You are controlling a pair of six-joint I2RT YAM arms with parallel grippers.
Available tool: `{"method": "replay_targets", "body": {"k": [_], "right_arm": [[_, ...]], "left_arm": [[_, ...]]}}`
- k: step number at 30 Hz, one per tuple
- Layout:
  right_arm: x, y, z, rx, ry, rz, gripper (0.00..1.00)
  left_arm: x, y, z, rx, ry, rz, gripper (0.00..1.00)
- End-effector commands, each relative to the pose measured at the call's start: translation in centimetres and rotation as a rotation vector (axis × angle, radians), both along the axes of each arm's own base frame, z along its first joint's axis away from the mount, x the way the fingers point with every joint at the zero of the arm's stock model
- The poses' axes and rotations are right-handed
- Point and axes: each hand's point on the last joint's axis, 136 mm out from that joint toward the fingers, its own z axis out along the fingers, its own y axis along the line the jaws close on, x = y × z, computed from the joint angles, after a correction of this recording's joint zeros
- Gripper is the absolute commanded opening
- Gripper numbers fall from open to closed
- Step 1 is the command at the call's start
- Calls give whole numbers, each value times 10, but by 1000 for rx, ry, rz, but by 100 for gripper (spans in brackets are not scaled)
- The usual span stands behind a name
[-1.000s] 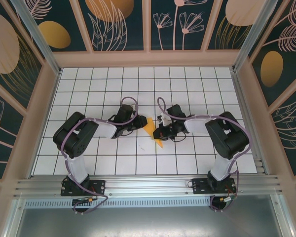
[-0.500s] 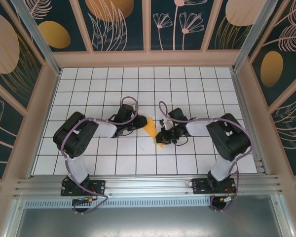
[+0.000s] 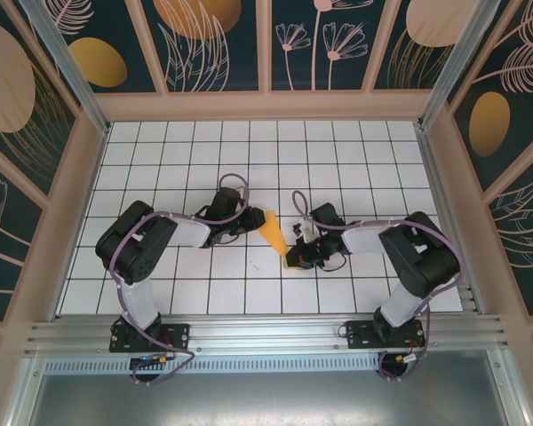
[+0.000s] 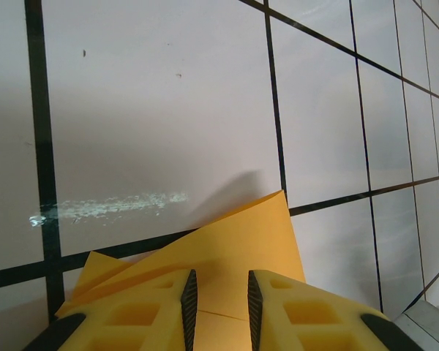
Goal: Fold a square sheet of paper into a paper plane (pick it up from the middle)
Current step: Fold the wing for the fifth time at the center of the table, then move a paper plane to the center of the table.
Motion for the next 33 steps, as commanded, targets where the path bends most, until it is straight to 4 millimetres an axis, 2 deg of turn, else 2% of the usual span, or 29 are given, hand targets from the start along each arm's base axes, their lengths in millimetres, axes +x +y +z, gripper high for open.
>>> {"method": "replay_targets", "body": {"k": [1,4,5,7,10,14,21,33], "right_arm": [[7,-1,18,5,-64,-16,5],[29,2,52,28,-193,-41,13],[41,-5,58,26,-227,-79,15],[58,-13,63,14,-271,-128,19],[74,-14,60,-9,-305,-143,23],[84,-4,50,-4,-279,-108,25],[84,9,32,18,-227,-52,29],[76,22,15,-2,-202,14,34]], "left_arm": [[-13,14,-25,75,68,7,31],[-9,6,14,6,5,-6,38],[-7,6,31,-16,-28,-3,41],[-4,11,68,-45,-106,26,49],[-7,28,91,-17,-148,86,56],[-21,45,86,-8,-122,140,58],[-47,46,68,-80,-34,123,59],[-48,32,55,-125,27,85,61]]}}
